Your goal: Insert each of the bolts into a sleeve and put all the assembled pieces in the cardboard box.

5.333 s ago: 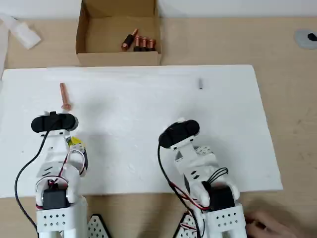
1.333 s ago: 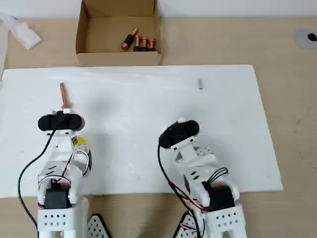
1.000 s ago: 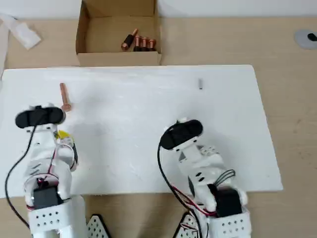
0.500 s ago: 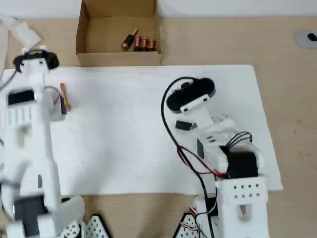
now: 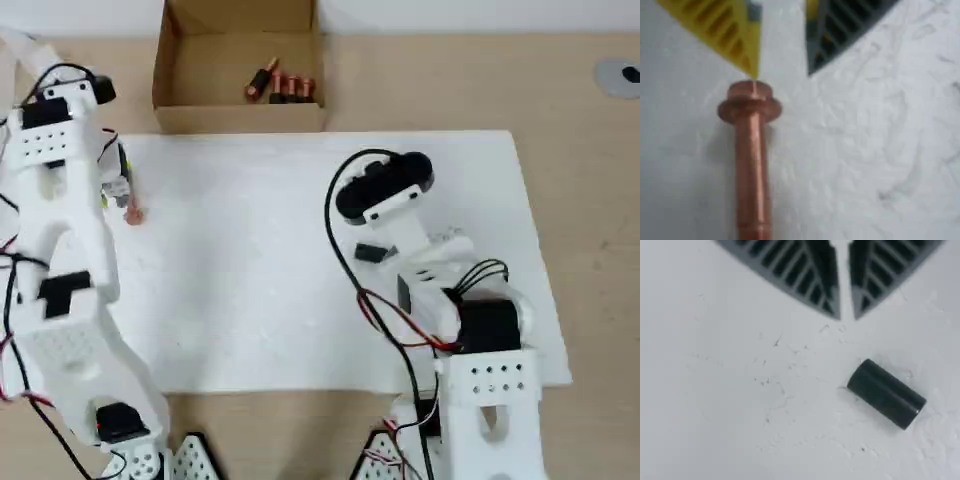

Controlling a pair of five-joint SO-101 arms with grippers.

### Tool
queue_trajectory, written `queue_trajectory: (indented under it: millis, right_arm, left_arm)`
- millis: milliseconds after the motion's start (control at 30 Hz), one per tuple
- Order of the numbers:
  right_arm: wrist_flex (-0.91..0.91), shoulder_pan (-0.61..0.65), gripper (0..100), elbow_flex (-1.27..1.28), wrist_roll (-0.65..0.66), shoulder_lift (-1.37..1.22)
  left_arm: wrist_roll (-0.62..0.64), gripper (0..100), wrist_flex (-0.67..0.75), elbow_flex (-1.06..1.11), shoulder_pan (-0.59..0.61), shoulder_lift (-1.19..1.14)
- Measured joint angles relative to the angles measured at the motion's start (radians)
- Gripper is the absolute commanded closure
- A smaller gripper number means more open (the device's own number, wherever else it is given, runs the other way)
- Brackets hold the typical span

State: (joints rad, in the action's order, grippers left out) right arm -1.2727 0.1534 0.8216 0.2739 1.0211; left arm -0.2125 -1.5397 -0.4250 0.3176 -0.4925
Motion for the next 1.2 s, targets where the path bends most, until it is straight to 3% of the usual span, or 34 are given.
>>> queue_trajectory:
  millis: [700,867,1200]
  right_arm:
    - [0.000,0.000,98.9,0.020,0.000,0.000]
    - [0.000,0.000,98.9,0.032,0.000,-0.002]
    - [0.000,0.000,98.9,0.032,0.000,-0.002]
  left_arm:
    - [0.101,92,0.015,-0.124,0.017,-0.152]
    - [0.150,87,-0.032,-0.215,0.017,-0.155]
    - [0.227,86,-0.029,-0.227,0.011,-0.207]
